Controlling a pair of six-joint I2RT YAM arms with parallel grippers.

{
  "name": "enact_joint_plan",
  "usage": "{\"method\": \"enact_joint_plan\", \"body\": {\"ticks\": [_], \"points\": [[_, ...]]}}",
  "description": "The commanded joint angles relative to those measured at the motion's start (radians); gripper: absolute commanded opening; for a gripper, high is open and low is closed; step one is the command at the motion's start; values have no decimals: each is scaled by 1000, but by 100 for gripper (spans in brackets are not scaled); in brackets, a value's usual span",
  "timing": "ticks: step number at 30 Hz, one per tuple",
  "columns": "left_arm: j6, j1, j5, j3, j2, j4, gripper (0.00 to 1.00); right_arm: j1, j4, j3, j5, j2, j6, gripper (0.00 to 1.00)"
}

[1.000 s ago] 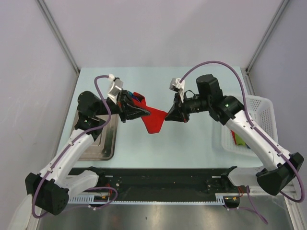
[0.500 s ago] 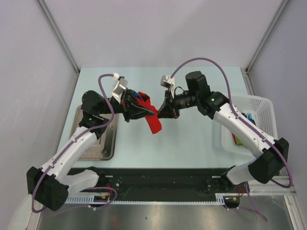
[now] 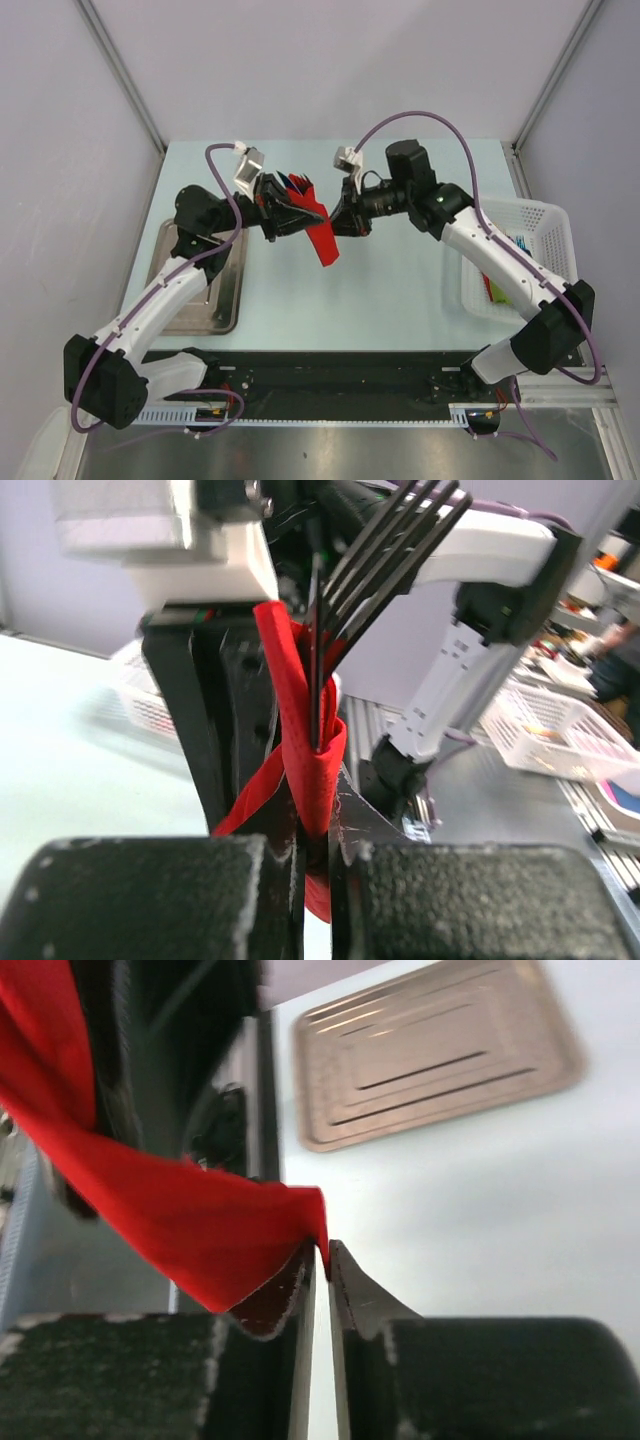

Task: Place the utensils on the paper napkin and roll it up

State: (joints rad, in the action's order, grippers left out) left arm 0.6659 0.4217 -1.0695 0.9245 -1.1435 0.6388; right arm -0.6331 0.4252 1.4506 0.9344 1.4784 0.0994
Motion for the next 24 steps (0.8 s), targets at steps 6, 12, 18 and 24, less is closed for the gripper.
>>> {"method": "enact_joint_plan", "body": {"ticks": [6, 12, 18, 24], "points": [[50, -121, 131, 39, -41, 9, 0, 208, 93, 165, -169, -61, 16, 52], [60, -138, 115, 56, -71, 38, 0, 210, 18, 163, -210, -151, -36, 76], [86, -141, 76, 69, -76, 85, 0, 141, -63, 120, -145, -147, -84, 77], [93, -141, 49, 83, -67, 104, 0, 47, -121, 84, -117, -110, -73, 77]]}}
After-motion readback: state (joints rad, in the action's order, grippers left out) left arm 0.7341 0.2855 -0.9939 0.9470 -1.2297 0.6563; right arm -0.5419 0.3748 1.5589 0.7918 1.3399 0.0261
